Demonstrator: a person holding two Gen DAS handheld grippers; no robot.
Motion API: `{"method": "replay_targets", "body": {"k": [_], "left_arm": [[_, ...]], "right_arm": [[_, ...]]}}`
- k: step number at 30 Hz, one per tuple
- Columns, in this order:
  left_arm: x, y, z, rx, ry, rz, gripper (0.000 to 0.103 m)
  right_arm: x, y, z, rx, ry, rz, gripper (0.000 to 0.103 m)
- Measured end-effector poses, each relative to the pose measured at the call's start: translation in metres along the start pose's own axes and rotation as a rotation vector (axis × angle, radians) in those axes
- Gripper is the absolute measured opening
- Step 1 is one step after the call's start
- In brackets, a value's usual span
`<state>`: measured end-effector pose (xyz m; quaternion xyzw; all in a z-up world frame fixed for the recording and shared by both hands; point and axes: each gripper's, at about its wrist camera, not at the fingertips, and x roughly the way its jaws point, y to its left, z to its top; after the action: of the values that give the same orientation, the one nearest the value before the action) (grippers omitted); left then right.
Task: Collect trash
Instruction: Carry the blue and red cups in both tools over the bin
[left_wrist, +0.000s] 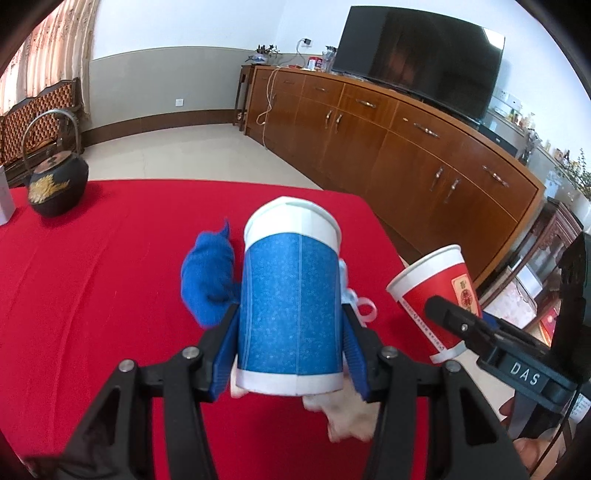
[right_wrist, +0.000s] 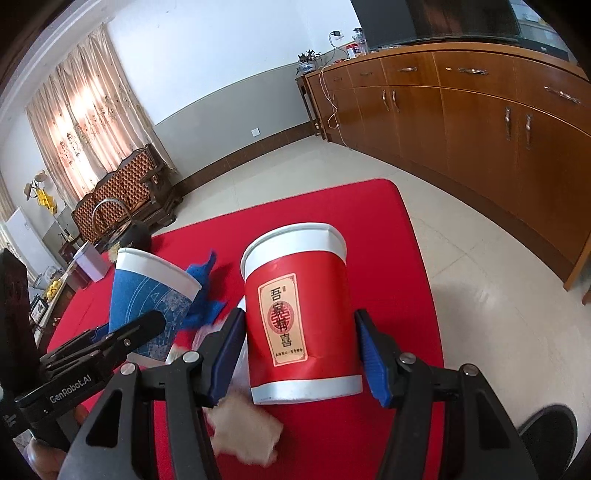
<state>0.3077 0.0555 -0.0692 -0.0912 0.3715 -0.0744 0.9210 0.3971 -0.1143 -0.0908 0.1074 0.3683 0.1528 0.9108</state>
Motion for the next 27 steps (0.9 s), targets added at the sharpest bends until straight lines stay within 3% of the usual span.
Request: {"method": "replay_targets", "body": {"k": [12, 27], "left_arm": [[-0.042, -0.025, -0.043, 0.009, 0.019, -0.053, 0.053], [-0.053, -0.096, -0.076, 0.099, 0.042, -0.165, 0.053]], "right_arm": [[-0.071, -0.006, -0.059, 0.06, 0.01, -0.008, 0.061], [-0.155, -0.062, -0.101, 0.168, -0.058, -0.078, 0.061]]}}
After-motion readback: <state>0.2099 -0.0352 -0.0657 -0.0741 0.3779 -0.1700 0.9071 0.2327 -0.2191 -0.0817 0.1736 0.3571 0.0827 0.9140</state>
